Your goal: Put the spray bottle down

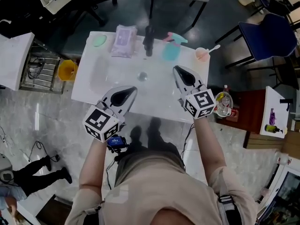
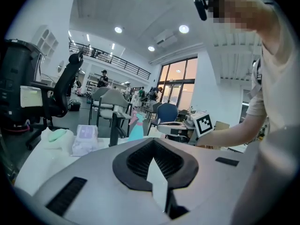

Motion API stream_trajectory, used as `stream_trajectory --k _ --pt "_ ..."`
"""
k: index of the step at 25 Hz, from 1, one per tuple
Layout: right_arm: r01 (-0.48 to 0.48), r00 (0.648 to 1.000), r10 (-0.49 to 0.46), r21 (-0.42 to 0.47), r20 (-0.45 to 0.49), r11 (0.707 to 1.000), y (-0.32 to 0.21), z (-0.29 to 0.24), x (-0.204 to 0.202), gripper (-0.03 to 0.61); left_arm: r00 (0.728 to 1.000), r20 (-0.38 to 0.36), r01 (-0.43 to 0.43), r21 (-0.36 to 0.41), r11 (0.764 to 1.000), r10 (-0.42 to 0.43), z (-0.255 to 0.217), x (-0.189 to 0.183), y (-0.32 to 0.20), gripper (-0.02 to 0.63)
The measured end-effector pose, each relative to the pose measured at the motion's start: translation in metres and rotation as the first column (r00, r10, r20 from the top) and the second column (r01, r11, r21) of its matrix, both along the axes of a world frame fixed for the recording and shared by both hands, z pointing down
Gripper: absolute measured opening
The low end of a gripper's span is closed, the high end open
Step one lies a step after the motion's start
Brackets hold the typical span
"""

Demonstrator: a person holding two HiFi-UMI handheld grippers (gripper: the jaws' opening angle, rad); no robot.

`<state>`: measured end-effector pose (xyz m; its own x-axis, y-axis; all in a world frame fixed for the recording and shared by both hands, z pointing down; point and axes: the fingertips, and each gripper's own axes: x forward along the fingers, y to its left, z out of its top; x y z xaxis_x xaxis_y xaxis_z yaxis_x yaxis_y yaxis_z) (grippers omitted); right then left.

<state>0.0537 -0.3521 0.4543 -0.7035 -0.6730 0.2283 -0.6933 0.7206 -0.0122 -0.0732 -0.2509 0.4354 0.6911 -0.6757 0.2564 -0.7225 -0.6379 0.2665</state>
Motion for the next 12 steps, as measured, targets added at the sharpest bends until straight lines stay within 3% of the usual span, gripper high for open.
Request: stream_trajectory --k 12 --pt "0.117 0.993 -0.116 0.038 -0.022 0.992 0.065 -0.029 -0.051 0.034 0.999 -0.033 0.017 0.053 0.998 -0.015 -0.018 -0.023 0.017 0.008"
